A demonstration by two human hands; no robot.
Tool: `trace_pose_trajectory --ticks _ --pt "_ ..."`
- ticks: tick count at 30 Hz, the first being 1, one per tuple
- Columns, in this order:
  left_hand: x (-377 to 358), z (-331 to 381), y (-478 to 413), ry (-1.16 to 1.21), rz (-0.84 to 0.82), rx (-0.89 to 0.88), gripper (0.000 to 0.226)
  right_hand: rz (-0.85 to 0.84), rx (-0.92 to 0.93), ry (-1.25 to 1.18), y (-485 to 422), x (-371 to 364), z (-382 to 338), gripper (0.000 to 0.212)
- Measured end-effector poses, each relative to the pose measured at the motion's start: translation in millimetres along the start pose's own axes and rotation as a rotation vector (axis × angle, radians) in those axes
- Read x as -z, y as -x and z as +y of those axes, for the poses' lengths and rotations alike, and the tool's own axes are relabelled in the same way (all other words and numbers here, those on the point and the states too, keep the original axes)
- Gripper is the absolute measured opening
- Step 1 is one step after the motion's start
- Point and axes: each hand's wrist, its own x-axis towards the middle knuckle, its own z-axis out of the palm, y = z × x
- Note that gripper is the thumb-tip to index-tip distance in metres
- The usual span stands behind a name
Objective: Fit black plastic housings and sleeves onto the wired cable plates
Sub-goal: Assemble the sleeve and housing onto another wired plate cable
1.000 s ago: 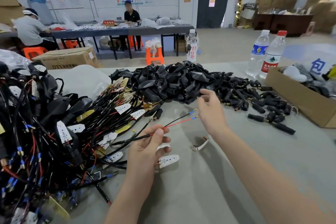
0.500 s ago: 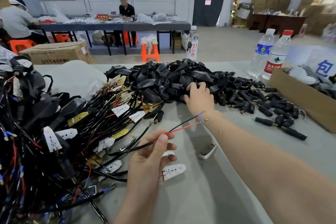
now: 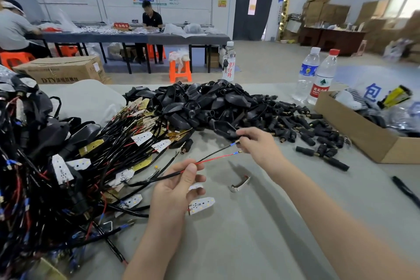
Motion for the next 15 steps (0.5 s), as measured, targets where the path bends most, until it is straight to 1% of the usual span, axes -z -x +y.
trace_pose_trajectory --ticks 2,5,7,10,12,15 --pt "-0.8 -1.1 1.6 -0.019 -0.011 -0.002 0.026 -0.038 -0.038 -0.089 27.9 15.2 4.4 0.028" --pt "-2.4 -3.6 4.7 -0.067 -0.047 -0.006 0.024 -0.034 -0.044 -0.124 62.9 34.6 13.1 0.03" --pt "-3.7 -5.7 6.4 -0.103 -0.067 -0.011 0.021 0.035 -0.027 -0.042 78.9 42.4 20.5 0.033" --pt "-3.8 -10.1 7.8 -0.171 -0.102 -0.031 0.018 0.162 0.056 0.091 91.8 43.3 32.1 0.037" --pt "-2.8 -13.0 7.2 -0.191 -0.111 -0.037 0.015 0.244 0.133 0.151 94.2 40.5 38.2 0.034" --pt "-2.8 -15.6 4.3 -0.215 -0.108 -0.04 0.02 0.297 0.21 0.264 90.2 42.7 45.0 0.031"
